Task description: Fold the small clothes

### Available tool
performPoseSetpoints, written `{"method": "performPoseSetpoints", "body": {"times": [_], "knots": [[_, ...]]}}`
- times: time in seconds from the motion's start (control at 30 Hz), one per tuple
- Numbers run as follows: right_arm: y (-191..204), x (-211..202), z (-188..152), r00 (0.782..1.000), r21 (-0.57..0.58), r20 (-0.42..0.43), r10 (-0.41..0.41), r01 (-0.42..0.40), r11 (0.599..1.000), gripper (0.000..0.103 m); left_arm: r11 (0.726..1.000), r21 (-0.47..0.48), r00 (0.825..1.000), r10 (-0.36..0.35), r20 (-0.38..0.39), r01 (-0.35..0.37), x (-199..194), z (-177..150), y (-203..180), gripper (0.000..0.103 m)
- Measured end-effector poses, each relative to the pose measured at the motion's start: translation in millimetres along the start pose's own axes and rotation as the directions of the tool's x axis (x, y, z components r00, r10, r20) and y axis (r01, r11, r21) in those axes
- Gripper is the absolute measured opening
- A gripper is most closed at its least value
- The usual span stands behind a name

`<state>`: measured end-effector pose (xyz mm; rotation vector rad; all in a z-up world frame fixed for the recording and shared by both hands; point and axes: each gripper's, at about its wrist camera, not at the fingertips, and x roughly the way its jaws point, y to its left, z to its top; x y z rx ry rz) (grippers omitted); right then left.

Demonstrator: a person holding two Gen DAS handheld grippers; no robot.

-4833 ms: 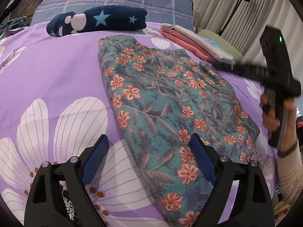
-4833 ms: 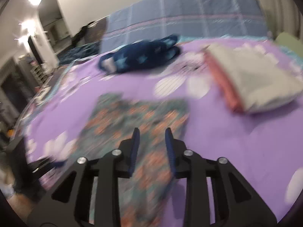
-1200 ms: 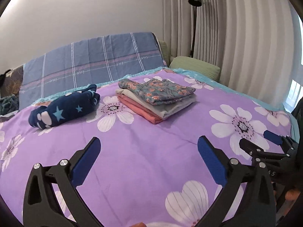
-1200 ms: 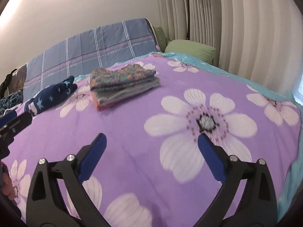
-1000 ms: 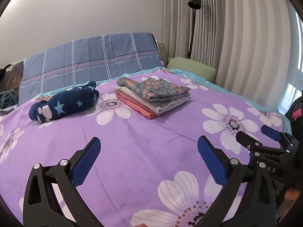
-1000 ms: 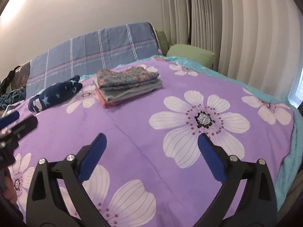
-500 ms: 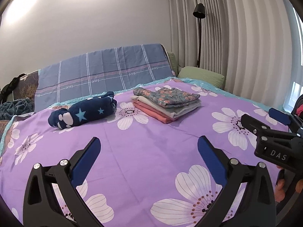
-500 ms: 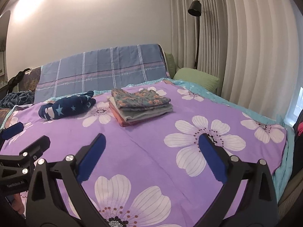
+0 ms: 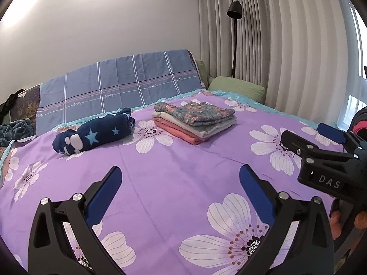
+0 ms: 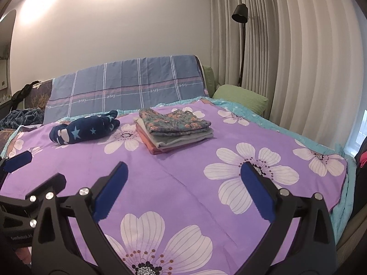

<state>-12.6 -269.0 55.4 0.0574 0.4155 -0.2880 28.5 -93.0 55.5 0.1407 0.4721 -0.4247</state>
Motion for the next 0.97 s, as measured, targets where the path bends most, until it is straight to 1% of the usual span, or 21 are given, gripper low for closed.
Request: {"method": "performPoseSetpoints", "body": {"times": [0.67, 0.97], "knots": [[-3.3, 10.0, -4.3, 1.0, 0.013, -0.029, -0.007, 0.007, 1.0, 0.1, 1.0, 0.022, 1.0, -0.02, -0.017, 0.021, 2.3, -2.8, -5.0, 0.102], [-1.7, 11.4, -6.4, 0.999, 0.012, -0.035, -0.011, 0.011, 1.0, 0.1, 1.0, 0.026, 1.0, -0.017, -0.019, 0.017, 0.2, -5.6, -6.0, 0.102]]}}
